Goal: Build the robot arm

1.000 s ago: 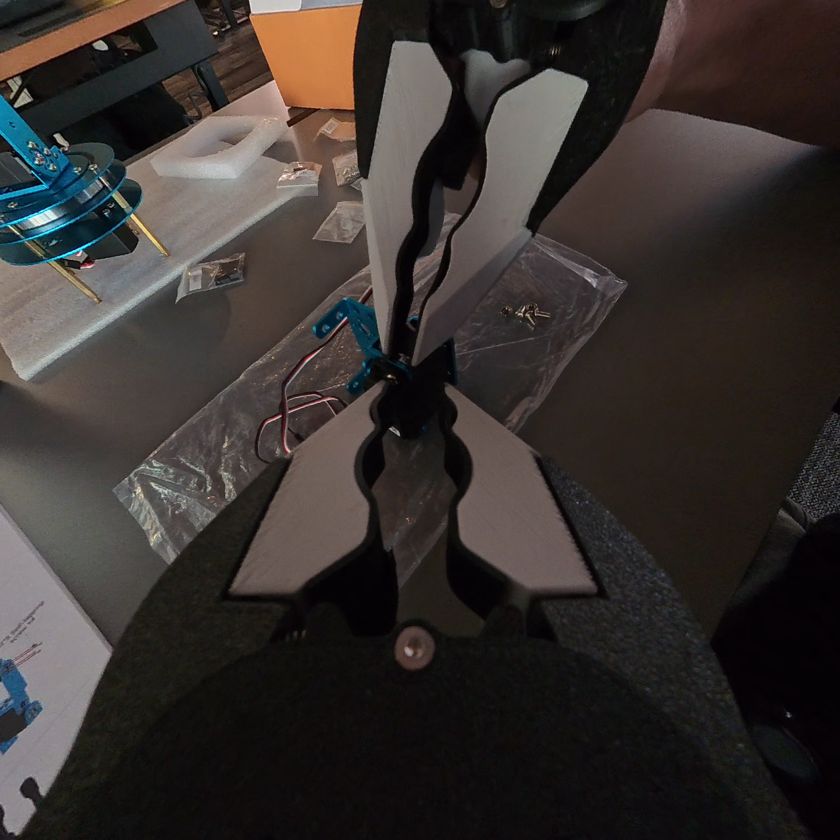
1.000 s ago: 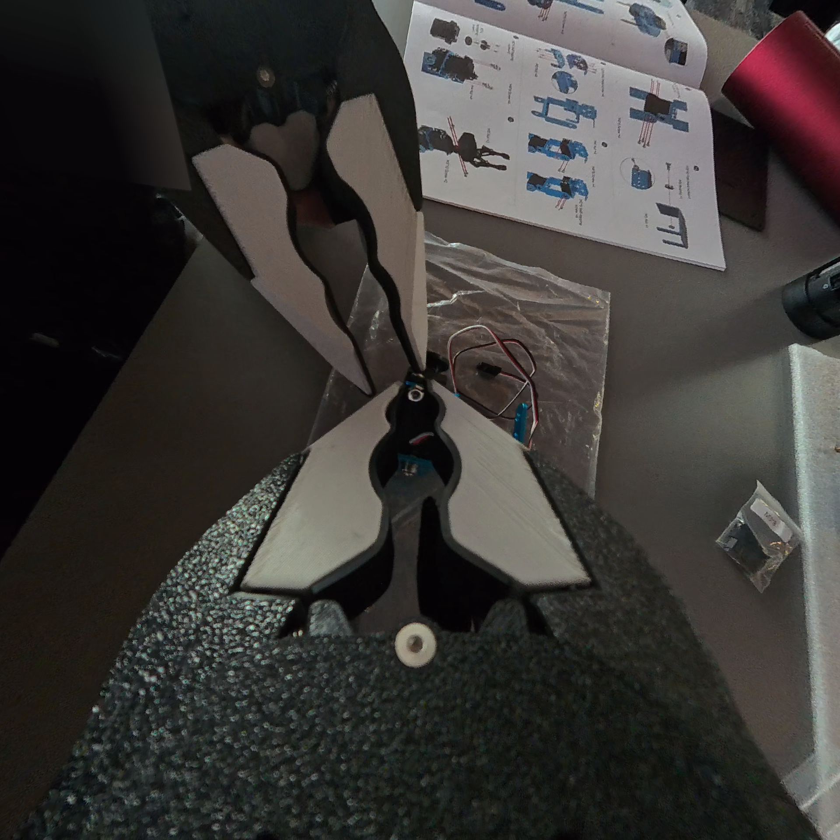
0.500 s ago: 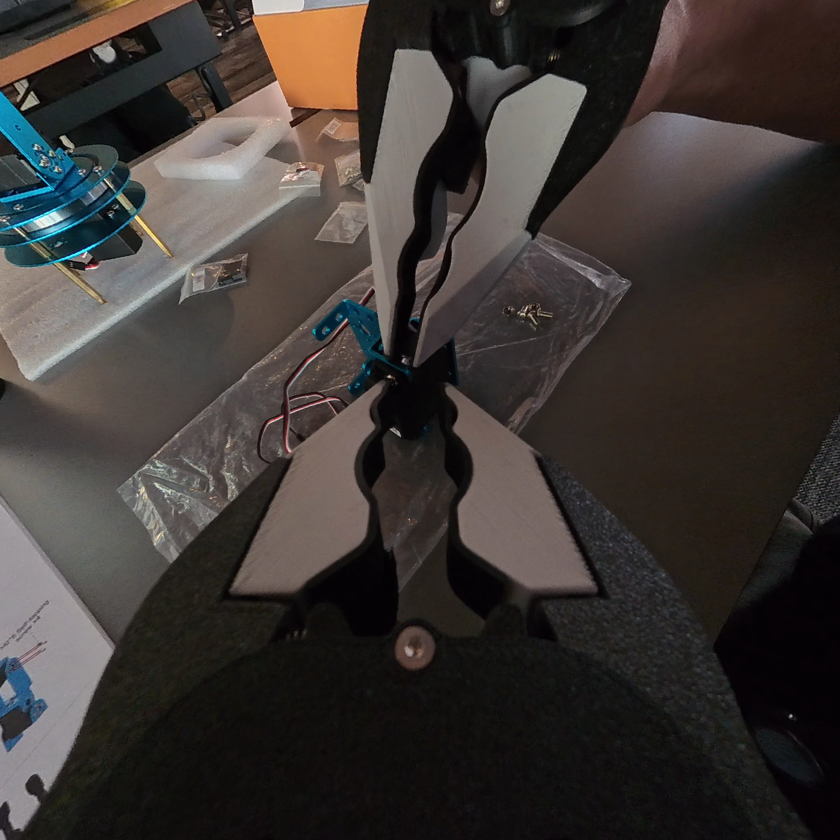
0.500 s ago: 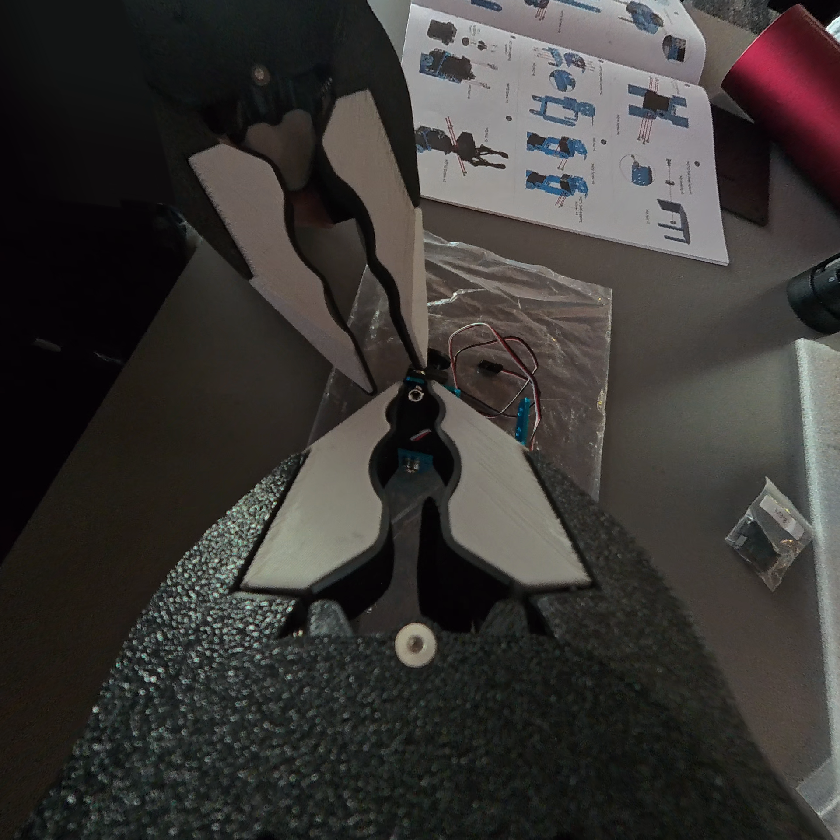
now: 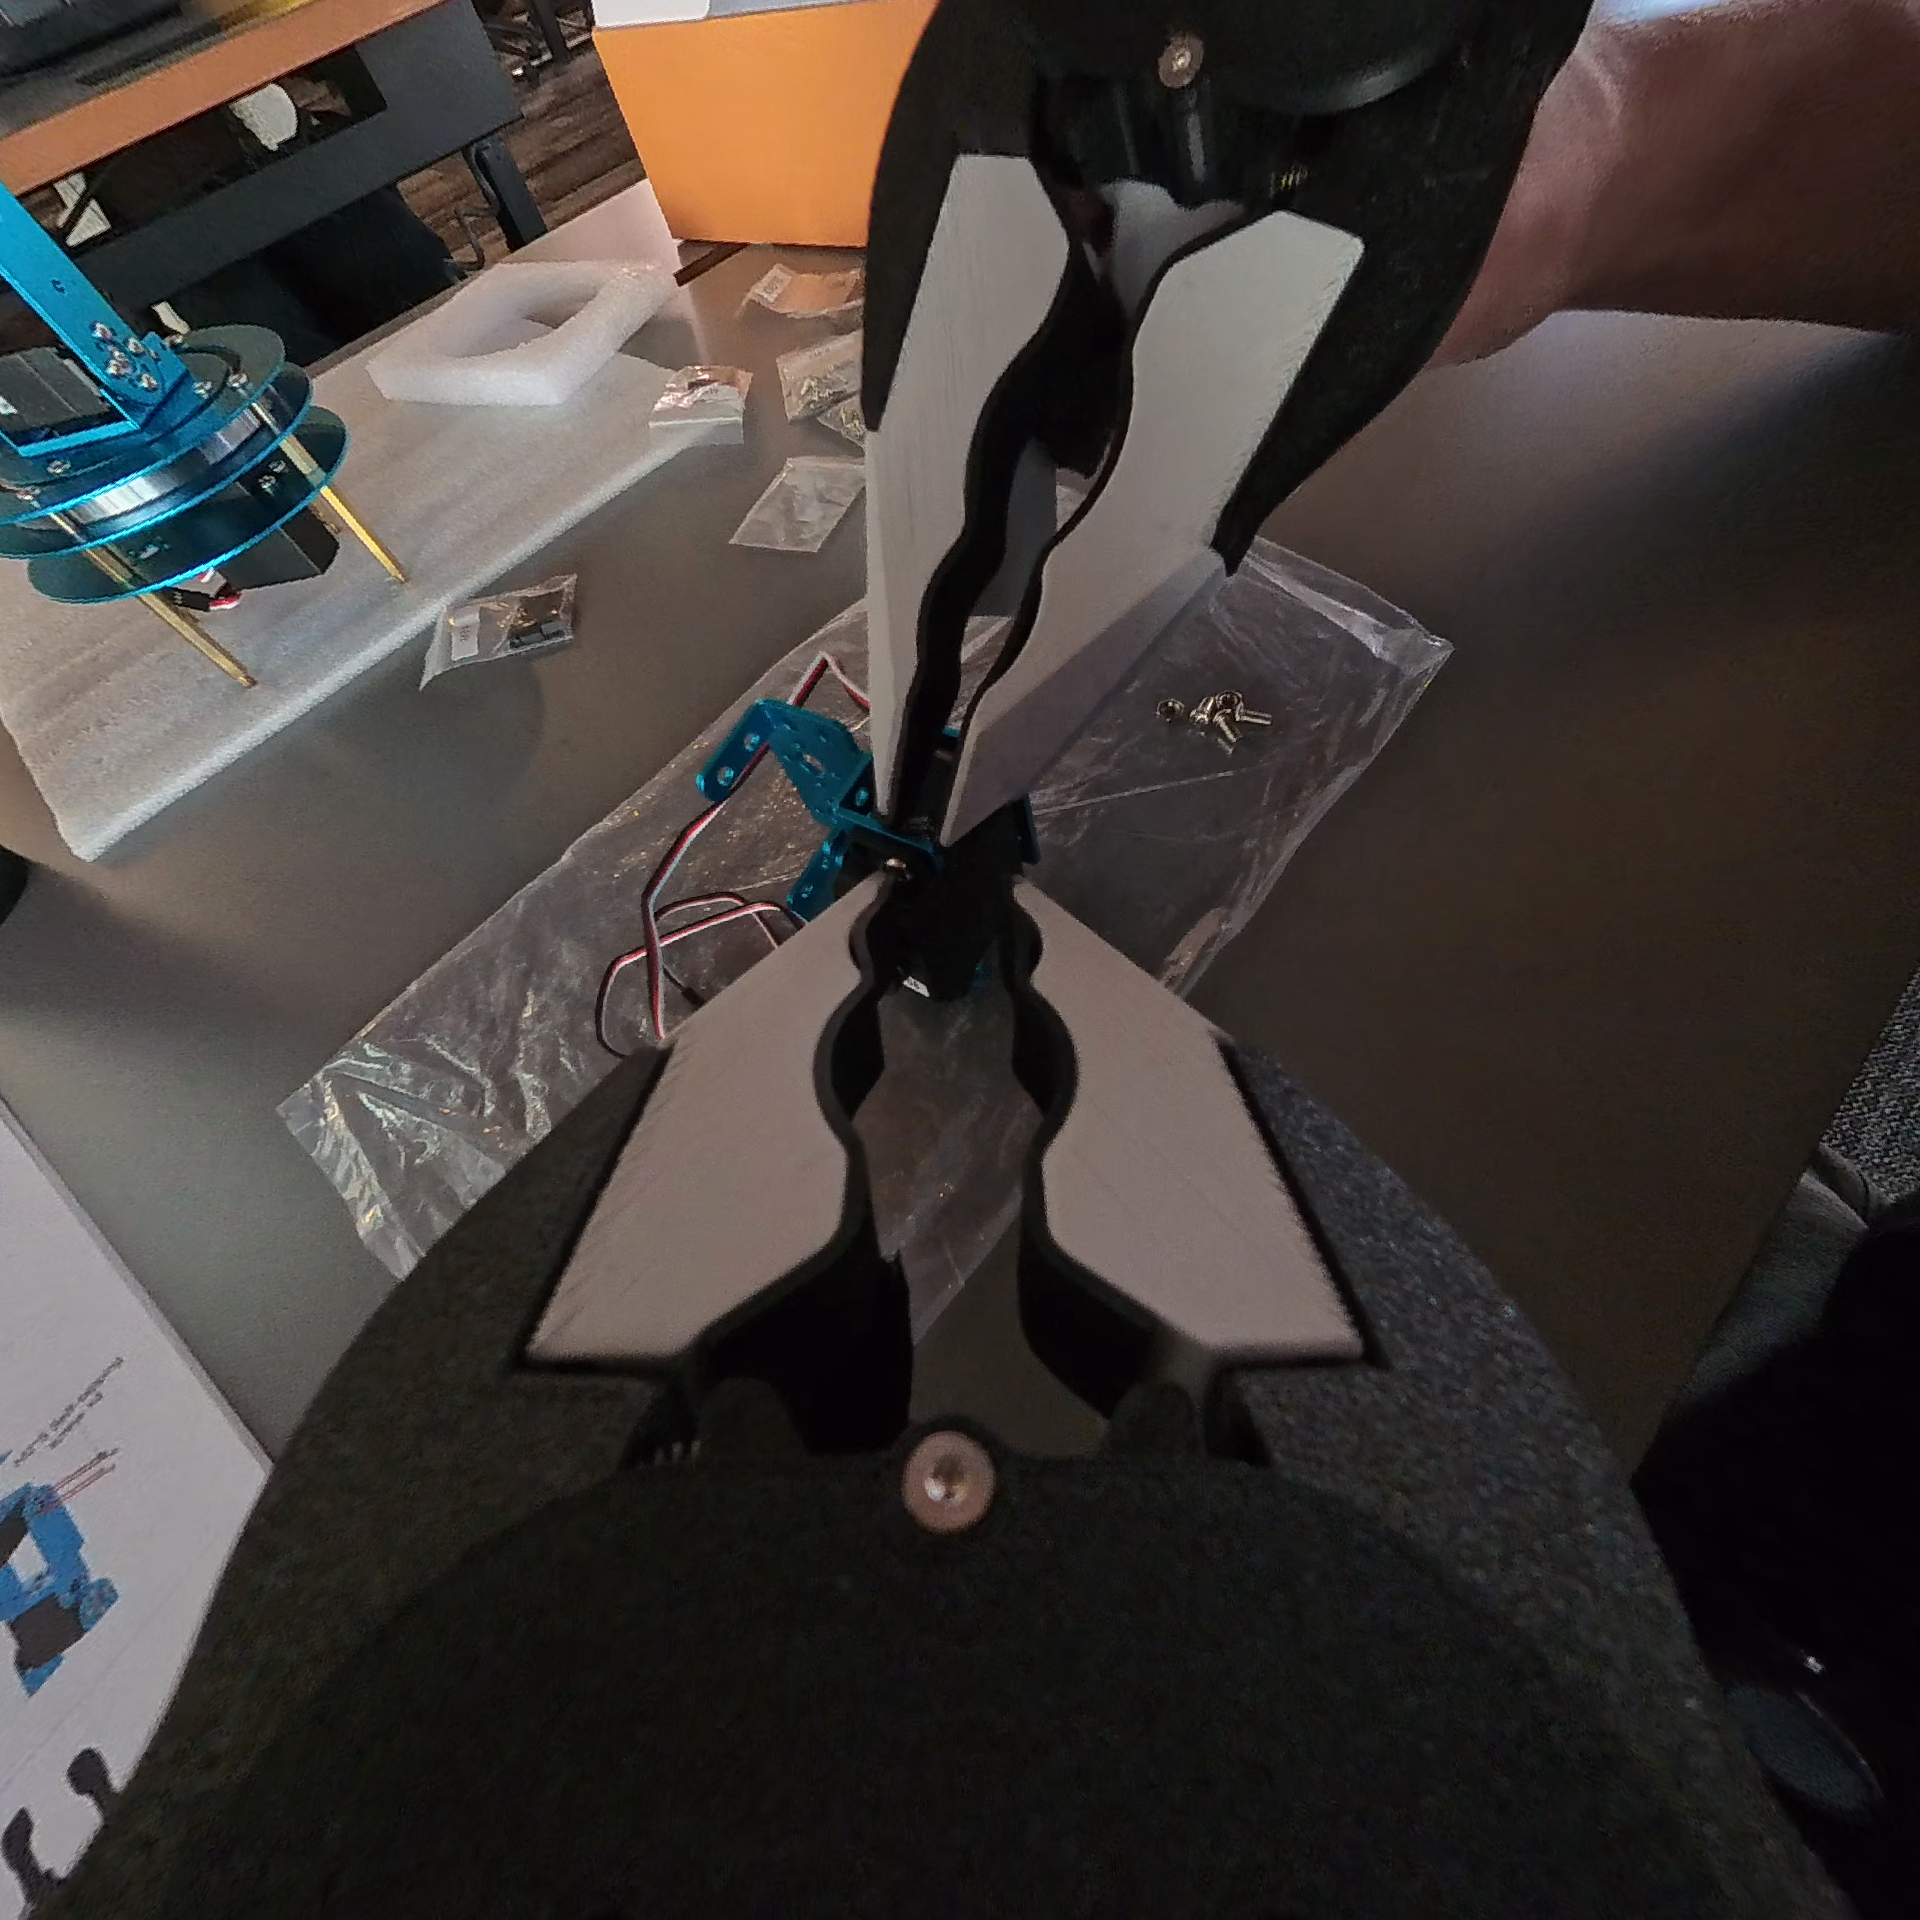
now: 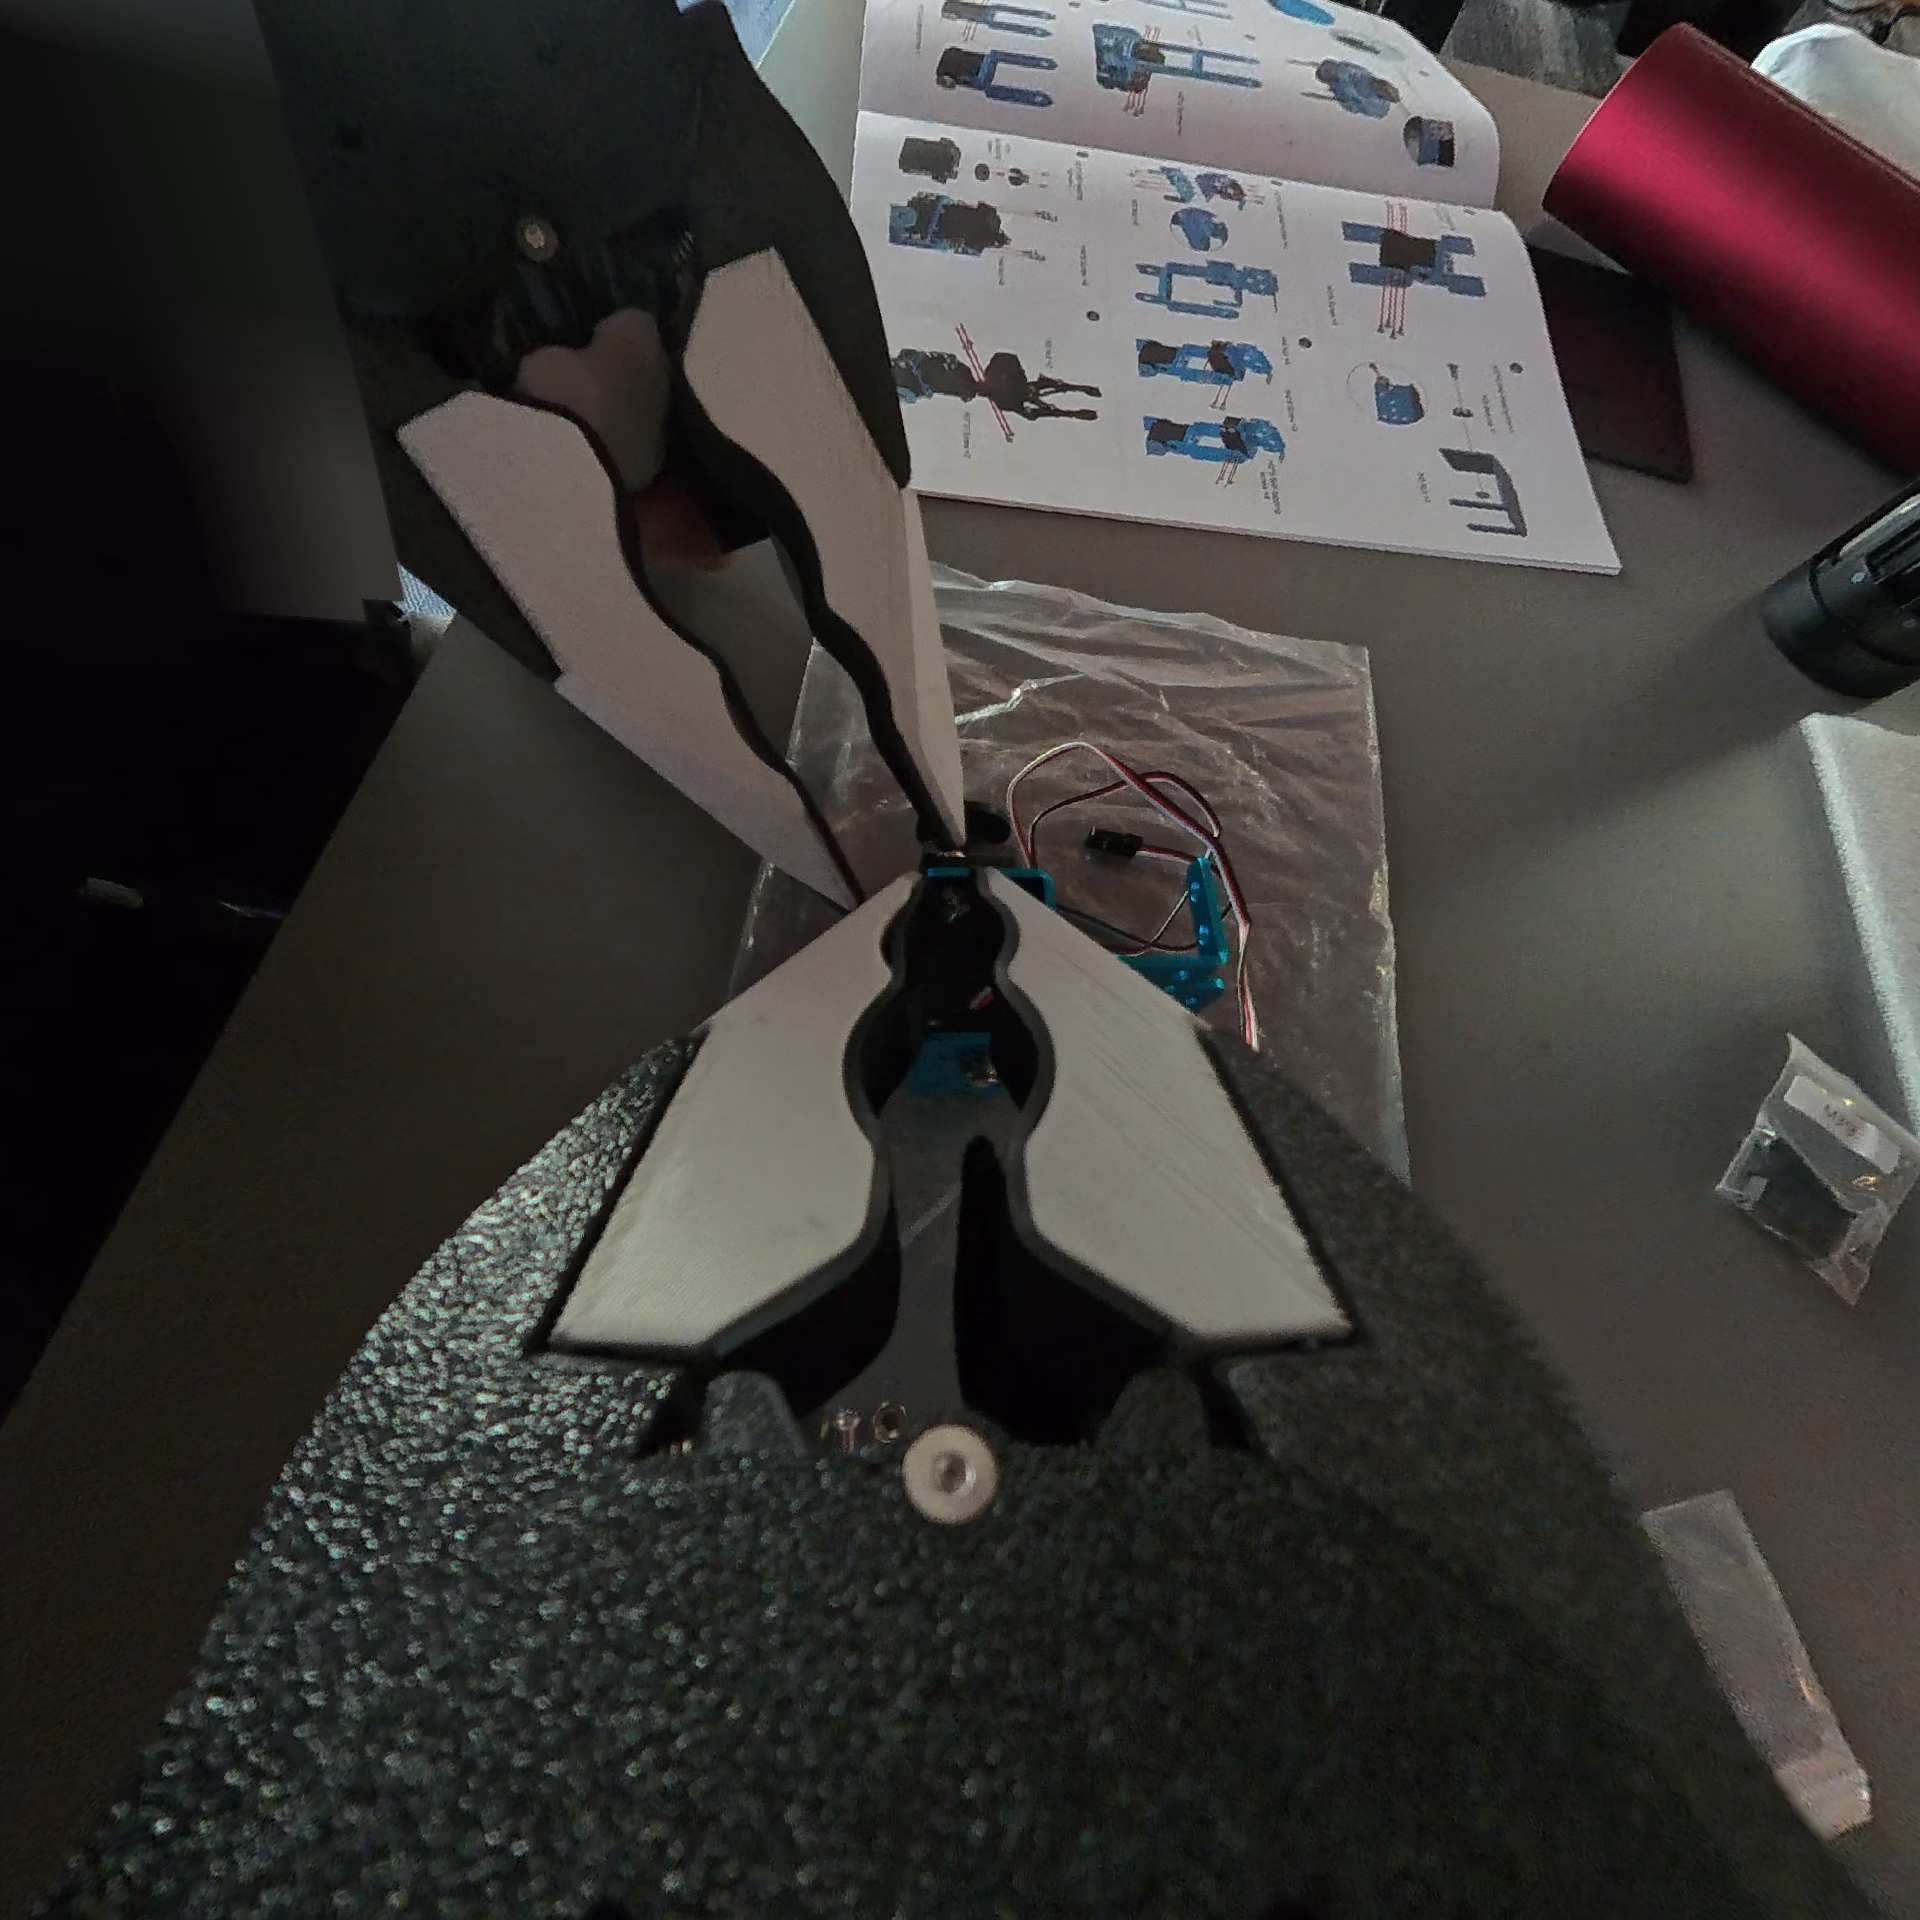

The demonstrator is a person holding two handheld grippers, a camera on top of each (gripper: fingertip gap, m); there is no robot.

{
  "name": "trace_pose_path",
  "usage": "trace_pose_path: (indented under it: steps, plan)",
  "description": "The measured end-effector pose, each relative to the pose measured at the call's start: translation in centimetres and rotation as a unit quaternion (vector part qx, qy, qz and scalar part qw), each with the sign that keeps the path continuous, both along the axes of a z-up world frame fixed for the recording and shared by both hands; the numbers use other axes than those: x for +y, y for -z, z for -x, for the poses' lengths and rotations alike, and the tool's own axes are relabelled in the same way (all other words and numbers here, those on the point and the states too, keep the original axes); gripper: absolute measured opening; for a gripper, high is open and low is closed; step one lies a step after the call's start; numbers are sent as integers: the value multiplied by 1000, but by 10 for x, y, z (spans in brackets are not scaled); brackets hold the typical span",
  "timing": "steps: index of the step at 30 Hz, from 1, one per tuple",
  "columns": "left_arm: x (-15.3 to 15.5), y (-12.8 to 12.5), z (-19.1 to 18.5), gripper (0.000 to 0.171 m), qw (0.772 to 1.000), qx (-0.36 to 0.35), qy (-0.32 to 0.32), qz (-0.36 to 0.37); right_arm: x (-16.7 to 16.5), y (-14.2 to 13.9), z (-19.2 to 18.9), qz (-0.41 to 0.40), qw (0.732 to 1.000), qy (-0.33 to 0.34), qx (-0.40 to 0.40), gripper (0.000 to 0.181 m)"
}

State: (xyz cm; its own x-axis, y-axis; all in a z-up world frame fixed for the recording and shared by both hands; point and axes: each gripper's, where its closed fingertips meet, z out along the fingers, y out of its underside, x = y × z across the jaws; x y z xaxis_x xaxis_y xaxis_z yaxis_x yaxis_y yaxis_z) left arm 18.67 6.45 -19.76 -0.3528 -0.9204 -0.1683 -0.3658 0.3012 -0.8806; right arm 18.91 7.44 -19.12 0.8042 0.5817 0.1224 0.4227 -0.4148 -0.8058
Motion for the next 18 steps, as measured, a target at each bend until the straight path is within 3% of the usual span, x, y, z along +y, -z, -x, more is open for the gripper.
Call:
trace_pose_path:
  steps: [4, 9, 18]
  plan:
    - [0, 0, -1, 17, 1000, -1, 1, -1, -3, 0, 0, 12, 1000, -3, 17, 15]
    - [-1, 0, -1, 16, 1000, -2, 2, -1, -8, -7, -5, 11, 1000, -10, 0, 14]
    - [-1, 0, -1, 17, 1000, -2, 3, -3, -9, 4, -2, 32, 999, -18, -38, 13]
